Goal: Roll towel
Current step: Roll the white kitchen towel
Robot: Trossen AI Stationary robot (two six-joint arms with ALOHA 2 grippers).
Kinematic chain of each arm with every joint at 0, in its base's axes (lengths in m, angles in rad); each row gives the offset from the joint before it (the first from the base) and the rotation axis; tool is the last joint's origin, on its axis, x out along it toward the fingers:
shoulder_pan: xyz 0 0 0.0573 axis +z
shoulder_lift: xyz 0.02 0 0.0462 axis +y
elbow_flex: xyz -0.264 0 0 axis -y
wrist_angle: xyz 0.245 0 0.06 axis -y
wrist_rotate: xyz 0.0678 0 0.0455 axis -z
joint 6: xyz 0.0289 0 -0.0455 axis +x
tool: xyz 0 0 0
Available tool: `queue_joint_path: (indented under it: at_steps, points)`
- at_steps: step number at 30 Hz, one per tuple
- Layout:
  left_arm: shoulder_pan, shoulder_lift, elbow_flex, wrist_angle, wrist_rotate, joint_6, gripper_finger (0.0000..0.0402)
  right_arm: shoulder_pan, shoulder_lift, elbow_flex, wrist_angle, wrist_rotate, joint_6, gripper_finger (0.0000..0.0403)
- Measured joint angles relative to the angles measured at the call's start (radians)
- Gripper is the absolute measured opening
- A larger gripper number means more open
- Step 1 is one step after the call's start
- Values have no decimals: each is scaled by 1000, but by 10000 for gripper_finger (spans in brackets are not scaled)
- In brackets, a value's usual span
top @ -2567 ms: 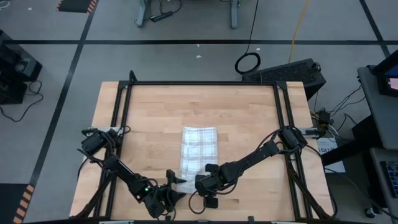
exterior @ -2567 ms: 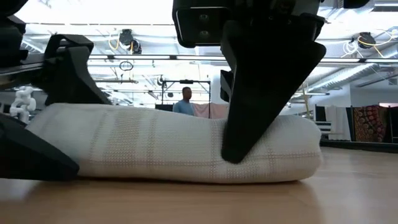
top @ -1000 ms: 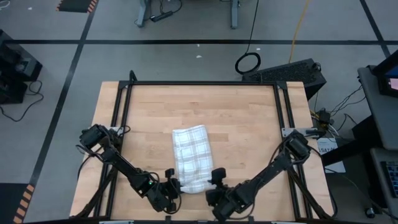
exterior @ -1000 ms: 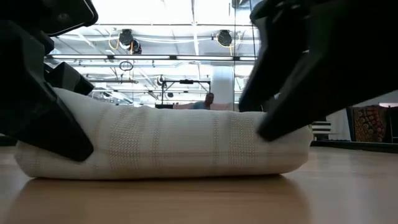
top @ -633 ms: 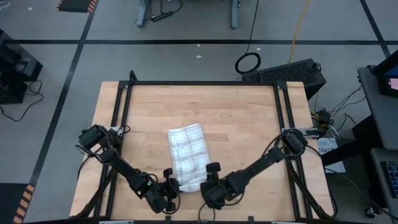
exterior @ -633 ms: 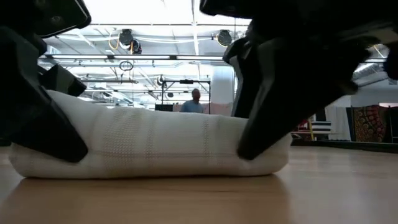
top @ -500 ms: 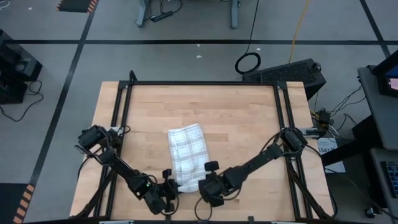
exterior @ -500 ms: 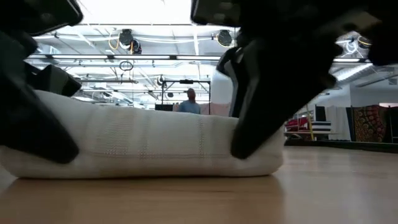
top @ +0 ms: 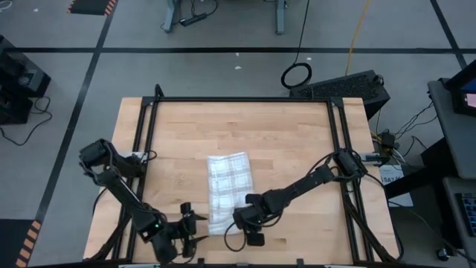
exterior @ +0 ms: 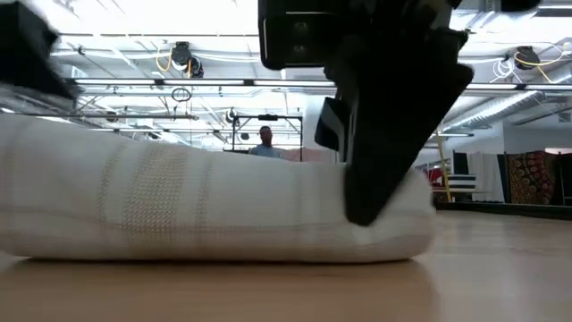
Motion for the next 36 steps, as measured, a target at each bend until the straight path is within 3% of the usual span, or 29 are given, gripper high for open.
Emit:
queue_joint_path:
  at_steps: [5,10,13,18,27,36]
  points:
    - [-47,59,3,283,-143,332,287,-34,2,-1,15,-97,53,33]
    - [-36,191,3,469,-192,567,287,-58,4,-2,44,-117,92,35]
    - [-24,262,2,495,-197,639,287,-62,4,-2,46,-116,104,34]
    - [-10,330,3,495,-214,677,287,-64,4,-2,46,-125,131,35]
    - [28,338,7,461,-178,676,287,-66,4,-2,48,-154,131,36]
    - [84,338,8,313,-89,486,248,-60,4,-2,51,-156,106,36]
